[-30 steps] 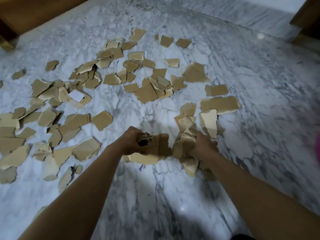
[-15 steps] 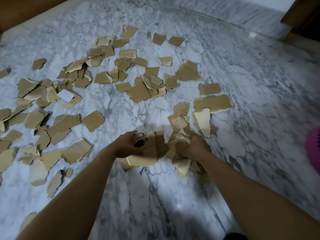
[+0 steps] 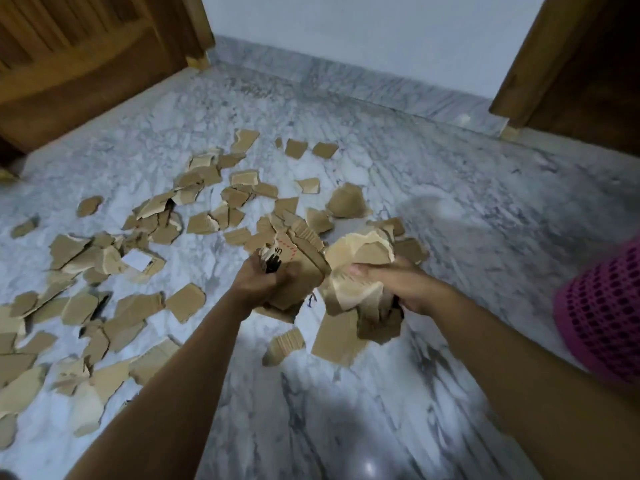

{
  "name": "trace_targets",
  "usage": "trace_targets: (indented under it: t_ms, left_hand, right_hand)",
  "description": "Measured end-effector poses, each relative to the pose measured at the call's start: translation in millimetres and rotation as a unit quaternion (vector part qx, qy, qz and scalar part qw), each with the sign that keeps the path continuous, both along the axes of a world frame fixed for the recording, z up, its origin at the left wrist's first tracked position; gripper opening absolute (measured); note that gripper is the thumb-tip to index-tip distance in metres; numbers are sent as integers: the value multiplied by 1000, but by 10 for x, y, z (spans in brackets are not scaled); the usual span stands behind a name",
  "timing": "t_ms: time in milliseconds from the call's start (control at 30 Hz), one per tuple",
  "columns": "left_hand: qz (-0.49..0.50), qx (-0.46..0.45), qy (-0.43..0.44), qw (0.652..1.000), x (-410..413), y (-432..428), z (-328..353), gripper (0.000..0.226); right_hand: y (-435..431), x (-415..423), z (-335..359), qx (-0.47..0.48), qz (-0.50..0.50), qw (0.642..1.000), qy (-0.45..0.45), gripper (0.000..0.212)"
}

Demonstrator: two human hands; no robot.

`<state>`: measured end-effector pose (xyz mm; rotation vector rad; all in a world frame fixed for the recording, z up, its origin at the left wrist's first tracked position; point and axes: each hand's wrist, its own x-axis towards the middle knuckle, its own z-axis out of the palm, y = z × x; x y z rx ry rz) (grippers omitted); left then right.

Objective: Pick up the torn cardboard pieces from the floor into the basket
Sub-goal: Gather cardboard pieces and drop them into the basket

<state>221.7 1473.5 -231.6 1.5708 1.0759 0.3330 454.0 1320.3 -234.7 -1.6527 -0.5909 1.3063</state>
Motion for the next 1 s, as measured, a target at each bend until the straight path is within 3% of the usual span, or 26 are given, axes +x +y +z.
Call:
trace_targets:
  t_ms: [100, 233, 367, 467, 533, 667, 800, 867, 1000]
  left_hand:
    - [-11, -44, -88, 995, 812, -139, 566, 15]
    - [-35, -97, -146, 984, 1839, -413, 1157, 25]
    - [-139, -38, -177, 974, 2745, -889, 1681, 32]
    - [-251, 11, -204, 946, 3367, -1382, 2098, 36]
    - [-278, 16, -214, 936, 3638, -1538, 2253, 39]
    - [-333, 11, -210, 919, 4193, -2025, 2428, 42]
    - [-372, -12, -206, 905, 4554, -2504, 2422, 53]
    - [-370, -15, -199, 907, 4700, -2728, 2349, 50]
    - [-381, -9, -178, 907, 4964, -3054, 2196, 39]
  right_hand:
    - [43, 379, 572, 47, -96, 994, 2, 42]
    - [-202, 881, 1090, 88, -198, 976, 22, 68]
    - [-722, 1523, 1493, 118, -285, 950, 47, 79]
    - [-1361, 2008, 1982, 156, -354, 922, 9, 60]
    - [-1697, 2223, 2229, 167, -350, 922, -17, 51]
    - [-2484, 2564, 2534, 176, -345, 919, -65, 41]
    - [-3031, 2740, 2590, 159, -399, 894, -132, 50]
    - [-3260, 2816, 2540, 145, -408, 889, -147, 59]
    - [-3563, 2991, 2410, 116, -419, 887, -155, 57]
